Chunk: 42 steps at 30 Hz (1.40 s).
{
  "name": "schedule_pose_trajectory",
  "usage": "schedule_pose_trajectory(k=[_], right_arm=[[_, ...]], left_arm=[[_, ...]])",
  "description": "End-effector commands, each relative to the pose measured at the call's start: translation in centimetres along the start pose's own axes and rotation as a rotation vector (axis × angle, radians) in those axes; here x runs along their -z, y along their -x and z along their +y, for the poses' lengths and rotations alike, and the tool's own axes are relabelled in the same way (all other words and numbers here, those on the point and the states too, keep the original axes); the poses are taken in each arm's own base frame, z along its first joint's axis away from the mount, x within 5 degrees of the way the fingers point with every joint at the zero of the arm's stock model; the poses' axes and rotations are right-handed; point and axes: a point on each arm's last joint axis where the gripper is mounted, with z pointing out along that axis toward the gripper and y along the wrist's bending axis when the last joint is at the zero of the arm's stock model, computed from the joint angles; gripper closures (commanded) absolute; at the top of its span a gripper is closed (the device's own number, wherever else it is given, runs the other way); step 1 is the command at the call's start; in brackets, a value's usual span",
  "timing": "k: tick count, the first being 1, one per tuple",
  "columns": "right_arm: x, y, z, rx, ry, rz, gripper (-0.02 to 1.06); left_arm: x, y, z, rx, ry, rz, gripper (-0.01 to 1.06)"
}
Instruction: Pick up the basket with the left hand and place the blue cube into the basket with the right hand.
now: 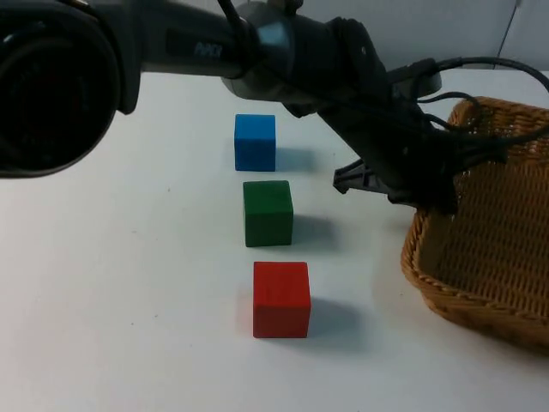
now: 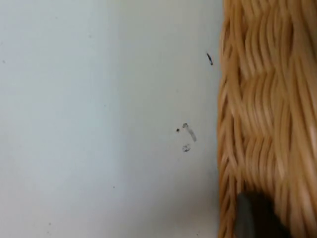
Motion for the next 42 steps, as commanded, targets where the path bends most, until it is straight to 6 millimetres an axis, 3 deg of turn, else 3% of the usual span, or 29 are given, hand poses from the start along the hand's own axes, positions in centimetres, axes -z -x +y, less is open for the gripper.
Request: schedule_pose_trajectory(k=[1, 6, 9, 10, 15, 16, 19, 21, 22, 26, 27, 31, 32, 35, 36, 41, 42], right_arm=[[0.1, 0.5, -0.1, 0.004, -0.013, -0.039, 0.00], [0.1, 0.9, -0.1, 0.004, -0.019, -0.084, 0.00], [0.1, 1.0, -0.1, 0.004, -0.019, -0.088, 0.00], [0.1, 1.0, -0.1, 0.004, -0.019, -0.088, 0.00], [0.1, 1.0, -0.1, 0.004, -0.019, -0.088, 0.00], [0.1, 1.0, -0.1, 0.004, -0.019, -0.088, 0.00], [0.1, 1.0, -0.1, 0.001, -0.015, -0.085, 0.00], [0.1, 0.9, -0.1, 0.000, -0.014, -0.083, 0.00], [0.1, 0.9, -0.1, 0.000, -0.014, -0.081, 0.00], [0.1, 0.9, -0.1, -0.006, -0.008, -0.082, 0.00], [0.1, 0.9, -0.1, -0.006, -0.008, -0.082, 0.00], [0.1, 0.9, 0.1, -0.004, 0.010, -0.083, 0.00], [0.1, 0.9, 0.1, -0.004, 0.010, -0.083, 0.00], [-0.2, 1.0, 0.5, 0.029, 0.050, -0.073, 0.00], [-0.2, 1.0, 0.5, 0.029, 0.050, -0.073, 0.00], [-1.7, 1.5, 0.9, -0.039, 0.125, -0.006, 0.00], [-1.7, 1.5, 0.9, -0.039, 0.125, -0.006, 0.00]], left_arm=[[0.5, 0.4, -0.9, 0.002, -0.016, -0.021, 1.05], [2.0, 1.1, -1.4, 0.026, -0.029, -0.023, 1.05], [4.4, 2.8, -1.5, 0.027, -0.038, -0.067, 1.05], [4.4, 2.8, -1.5, 0.027, -0.038, -0.067, 1.05], [10.7, 6.0, -0.5, 0.048, -0.031, -0.175, 1.05], [10.7, 6.0, -0.5, 0.048, -0.031, -0.175, 1.05], [15.7, 7.1, 2.0, 0.106, 0.004, -0.236, 1.05], [16.8, 7.0, 3.1, 0.130, 0.022, -0.241, 1.05], [18.5, 6.9, 3.8, 0.133, 0.036, -0.256, 1.05], [24.1, 4.9, 6.2, 0.099, 0.093, -0.285, 1.05], [24.1, 4.9, 6.2, 0.099, 0.093, -0.285, 1.05], [28.9, 1.8, 8.4, 0.137, 0.157, -0.320, 1.05], [28.9, 1.8, 8.4, 0.137, 0.157, -0.320, 1.05], [32.2, -1.5, 10.3, 0.164, 0.199, -0.339, 1.05], [32.2, -1.5, 10.3, 0.164, 0.199, -0.339, 1.05], [35.6, -6.9, 13.5, 0.220, 0.267, -0.319, 1.05], [35.6, -6.9, 13.5, 0.220, 0.267, -0.319, 1.05]])
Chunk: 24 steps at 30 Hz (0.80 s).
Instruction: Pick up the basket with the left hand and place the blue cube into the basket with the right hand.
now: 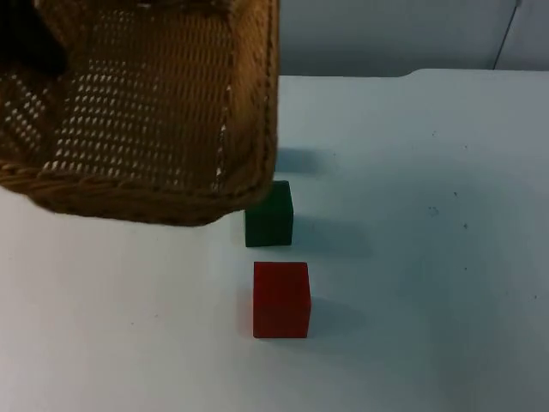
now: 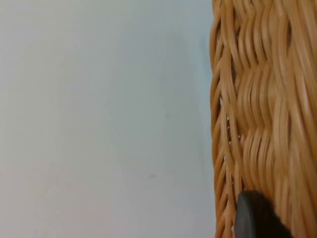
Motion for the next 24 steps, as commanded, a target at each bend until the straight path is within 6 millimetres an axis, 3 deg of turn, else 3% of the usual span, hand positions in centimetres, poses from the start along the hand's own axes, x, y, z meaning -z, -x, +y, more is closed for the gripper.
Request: schedule_pose_trajectory(k=[1, 3, 4, 7, 9, 12, 14, 24], right_arm=[[-0.4, 0.4, 0.0, -0.019, 0.015, 0.009, 0.00], [-1.6, 0.7, 0.1, -0.004, 0.050, 0.042, 0.00], [-1.6, 0.7, 0.1, -0.004, 0.050, 0.042, 0.00], [-3.3, 1.3, 0.3, -0.006, 0.110, 0.061, 0.00], [-3.7, 1.5, 0.4, -0.013, 0.132, 0.063, 0.00], [-5.8, 2.3, 0.6, -0.022, 0.218, 0.095, 0.01], [-6.6, 2.8, 0.6, -0.028, 0.233, 0.118, 0.02], [-11.0, 9.7, -0.1, -0.013, 0.284, 0.123, 0.02]], left_arm=[[1.1, -0.8, 1.0, 0.022, -0.001, -0.006, 1.05], [2.2, -2.4, 3.3, 0.051, 0.019, 0.021, 1.05], [2.2, -2.4, 3.3, 0.051, 0.019, 0.021, 1.05], [3.1, -3.7, 5.8, 0.131, -0.008, 0.030, 1.05], [3.2, -3.9, 6.4, 0.160, -0.017, 0.020, 1.05], [3.7, -4.4, 7.7, 0.179, -0.007, 0.022, 1.05], [3.8, -4.4, 7.9, 0.185, -0.004, 0.018, 1.05], [4.0, -4.6, 8.4, 0.070, -0.046, 0.037, 1.05]])
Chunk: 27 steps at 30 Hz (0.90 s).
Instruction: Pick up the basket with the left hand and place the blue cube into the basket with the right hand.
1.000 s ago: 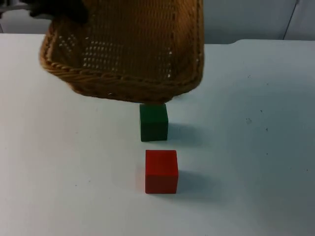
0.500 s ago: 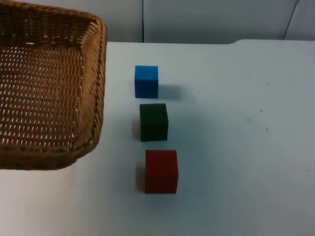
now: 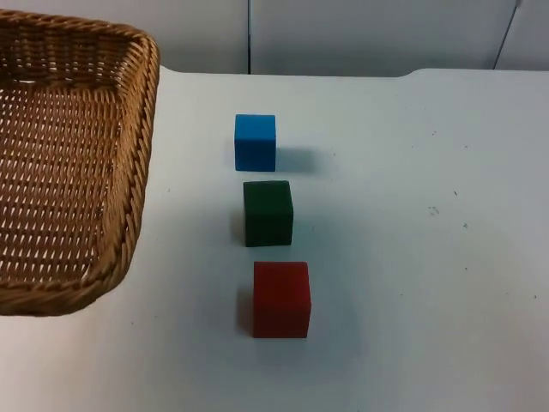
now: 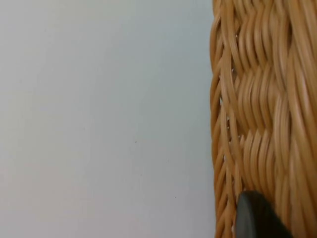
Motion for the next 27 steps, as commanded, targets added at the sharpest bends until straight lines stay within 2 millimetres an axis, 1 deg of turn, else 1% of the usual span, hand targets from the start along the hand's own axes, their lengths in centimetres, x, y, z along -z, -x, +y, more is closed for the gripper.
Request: schedule_pose_trajectory(k=[1, 2, 4, 5, 6, 7, 8, 9, 10, 11, 12, 14, 15, 16, 17, 18, 19, 20, 23, 24, 25, 27], right_arm=[[-0.7, 1.3, -0.2, 0.015, 0.015, -0.004, 0.02], [-1.4, 2.1, 0.2, 0.036, 0.042, -0.001, 0.02], [-3.0, 3.1, 1.3, 0.073, 0.092, 0.007, 0.02], [-3.0, 3.1, 1.3, 0.073, 0.092, 0.007, 0.02], [-3.9, 3.6, 2.0, 0.100, 0.113, 0.004, 0.02], [-5.0, 4.0, 2.9, 0.137, 0.129, 0.002, 0.02], [-6.9, 4.5, 4.3, 0.173, 0.132, 0.009, 0.02], [-7.6, 4.5, 4.9, 0.179, 0.136, 0.020, 0.02], [-8.8, 4.8, 5.9, 0.196, 0.137, 0.024, 0.02], [-8.8, 4.8, 5.9, 0.196, 0.137, 0.024, 0.02], [-10.9, 4.9, 7.0, 0.215, 0.118, 0.049, 0.02], [-13.3, 5.4, 8.4, 0.230, 0.100, 0.083, 0.02], [-13.3, 5.4, 8.4, 0.230, 0.100, 0.083, 0.02], [-14.8, 5.4, 8.9, 0.231, 0.080, 0.110, 0.02], [-15.9, 5.8, 9.2, 0.231, 0.062, 0.119, 0.02], [-18.1, 6.1, 9.6, 0.225, 0.044, 0.152, 0.02], [-18.1, 6.1, 9.6, 0.225, 0.044, 0.152, 0.02], [-19.5, 6.1, 9.7, 0.211, 0.038, 0.187, 0.02], [-23.1, 7.0, 10.2, 0.156, 0.026, 0.237, 0.02], [-23.1, 7.0, 10.2, 0.156, 0.026, 0.237, 0.02], [-24.7, 7.2, 10.3, 0.140, 0.022, 0.245, 0.02], [-26.9, 7.2, 10.5, 0.092, 0.019, 0.253, 0.02]], left_arm=[[0.0, 0.2, -0.2, 0.001, -0.046, -0.012, 1.05], [-0.2, 0.2, -0.2, 0.001, -0.053, -0.007, 1.05], [-0.8, 0.1, 0.2, 0.006, -0.056, 0.009, 1.05], [-0.8, 0.1, 0.2, 0.006, -0.056, 0.009, 1.05], [-1.1, 0.1, 0.5, 0.015, -0.058, 0.021, 1.05], [-1.4, 0.0, 0.7, 0.019, -0.058, 0.031, 1.05], [-2.0, 0.0, 1.1, 0.036, -0.056, 0.041, 1.05], [-2.1, 0.0, 1.2, 0.040, -0.056, 0.045, 1.05], [-2.5, 0.0, 1.4, 0.039, -0.066, 0.041, 1.05], [-2.5, 0.0, 1.4, 0.039, -0.066, 0.041, 1.05], [-2.7, 0.1, 1.4, 0.042, -0.074, 0.038, 1.05], [-3.0, 0.2, 1.5, 0.051, -0.087, 0.029, 1.05], [-3.0, 0.2, 1.5, 0.051, -0.087, 0.029, 1.05], [-3.0, 0.2, 1.5, 0.051, -0.087, 0.031, 1.05], [-3.0, 0.1, 1.5, 0.048, -0.088, 0.033, 1.05], [-2.9, 0.1, 1.6, 0.047, -0.094, 0.035, 1.05], [-2.9, 0.1, 1.6, 0.047, -0.094, 0.035, 1.05], [-2.8, 0.1, 1.7, 0.049, -0.099, 0.031, 1.05], [-2.1, 0.0, 2.4, 0.087, -0.121, 0.025, 1.05], [-2.1, 0.0, 2.4, 0.087, -0.121, 0.025, 1.05], [-1.8, 0.0, 2.7, 0.109, -0.133, 0.017, 1.05], [-1.5, 0.0, 3.0, 0.125, -0.143, 0.013, 1.05]])
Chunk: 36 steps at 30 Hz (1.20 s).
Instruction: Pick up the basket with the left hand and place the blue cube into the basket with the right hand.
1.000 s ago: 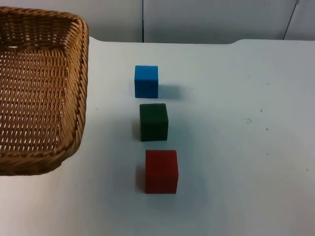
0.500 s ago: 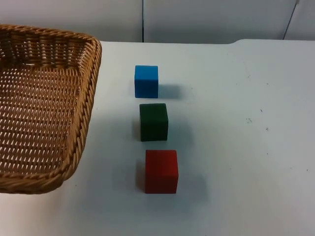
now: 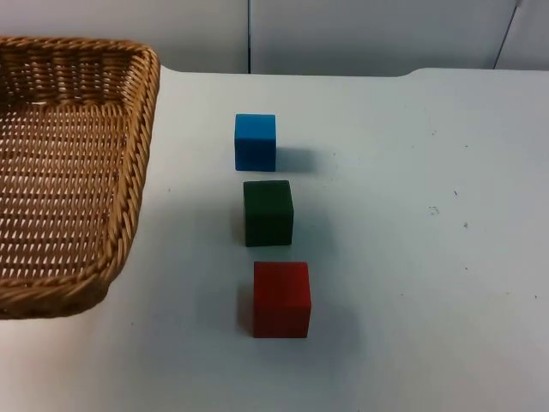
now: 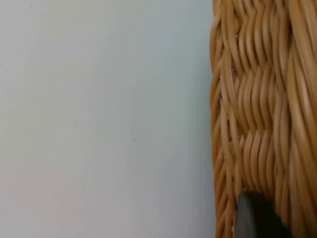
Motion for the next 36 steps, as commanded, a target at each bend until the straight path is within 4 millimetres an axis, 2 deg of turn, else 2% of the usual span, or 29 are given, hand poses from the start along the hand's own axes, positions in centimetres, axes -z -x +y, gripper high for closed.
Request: schedule_pose_trajectory(k=[1, 2, 6, 7, 10, 13, 17, 18, 23, 36], right_arm=[[-3.1, 0.6, 0.3, -0.062, -0.001, 0.026, 0.03], [-3.1, 0.6, 0.3, -0.062, -0.001, 0.026, 0.03], [-7.0, 0.2, 0.1, -0.102, -0.024, 0.106, 0.04], [-7.0, 0.2, 0.1, -0.102, -0.024, 0.106, 0.04], [-9.8, -0.5, -0.2, -0.130, -0.063, 0.165, 0.04], [-10.9, -0.7, -0.3, -0.146, -0.070, 0.186, 0.04], [-13.5, -1.5, -0.4, -0.156, -0.083, 0.235, 0.04], [-13.5, -1.5, -0.4, -0.156, -0.083, 0.235, 0.04], [-16.3, -3.4, -1.0, -0.195, -0.139, 0.295, 0.04], [-19.9, -6.2, -1.5, -0.297, -0.164, 0.312, 0.09]], left_arm=[[0.5, 0.1, -0.1, 0.035, -0.053, -0.015, 1.05], [0.5, 0.1, -0.1, 0.035, -0.053, -0.015, 1.05], [0.5, 0.1, -0.2, 0.033, -0.062, -0.010, 1.05], [0.5, 0.1, -0.2, 0.033, -0.062, -0.010, 1.05], [0.5, 0.0, -0.2, 0.033, -0.068, -0.005, 1.05], [0.5, 0.0, -0.2, 0.033, -0.068, -0.005, 1.05], [0.5, 0.0, -0.2, 0.033, -0.068, -0.005, 1.05], [0.5, 0.0, -0.2, 0.033, -0.068, -0.005, 1.05], [0.5, 0.0, -0.2, 0.033, -0.068, -0.005, 1.05], [-0.2, 0.1, -0.9, -0.004, -0.050, 0.005, 1.05]])
